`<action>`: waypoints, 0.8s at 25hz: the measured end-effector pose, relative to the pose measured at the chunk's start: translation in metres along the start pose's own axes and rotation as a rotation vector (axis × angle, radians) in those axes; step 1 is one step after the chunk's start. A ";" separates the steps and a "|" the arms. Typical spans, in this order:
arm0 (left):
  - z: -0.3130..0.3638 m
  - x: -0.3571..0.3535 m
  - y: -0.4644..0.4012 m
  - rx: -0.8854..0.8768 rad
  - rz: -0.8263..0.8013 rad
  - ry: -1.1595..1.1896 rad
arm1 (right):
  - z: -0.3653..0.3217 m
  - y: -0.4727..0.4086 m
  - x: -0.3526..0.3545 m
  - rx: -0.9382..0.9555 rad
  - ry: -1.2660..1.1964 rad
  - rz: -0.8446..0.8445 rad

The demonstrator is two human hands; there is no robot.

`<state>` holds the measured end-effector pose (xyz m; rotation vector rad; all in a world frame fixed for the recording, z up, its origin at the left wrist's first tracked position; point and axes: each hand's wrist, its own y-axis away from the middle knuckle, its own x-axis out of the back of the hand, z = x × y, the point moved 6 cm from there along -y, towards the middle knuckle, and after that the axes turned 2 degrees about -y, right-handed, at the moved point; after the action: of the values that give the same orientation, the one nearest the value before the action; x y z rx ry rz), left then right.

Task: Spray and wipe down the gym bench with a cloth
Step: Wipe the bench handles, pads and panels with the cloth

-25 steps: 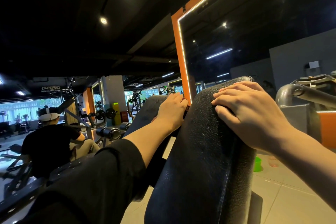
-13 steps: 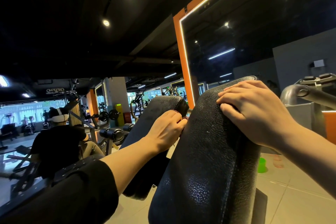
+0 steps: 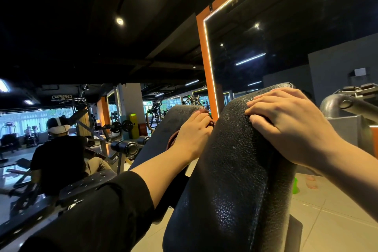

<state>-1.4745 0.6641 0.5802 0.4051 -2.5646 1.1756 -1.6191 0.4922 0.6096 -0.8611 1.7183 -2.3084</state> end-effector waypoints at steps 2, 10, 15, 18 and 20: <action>0.004 0.004 0.011 -0.054 0.005 0.033 | 0.000 0.000 0.000 -0.002 -0.003 0.006; -0.021 0.028 -0.023 0.028 0.095 -0.051 | -0.001 0.000 -0.002 0.000 0.032 0.020; -0.015 0.001 -0.020 0.021 0.020 0.020 | -0.002 0.000 0.000 0.012 0.018 0.044; -0.003 -0.003 -0.008 -0.047 0.009 0.042 | -0.002 0.000 0.002 0.011 0.006 0.047; 0.006 0.004 0.006 -0.079 0.037 0.072 | -0.002 0.000 0.001 0.007 0.015 0.047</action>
<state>-1.4811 0.6631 0.5742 0.2939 -2.5572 1.0763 -1.6208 0.4934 0.6096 -0.7960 1.7165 -2.2953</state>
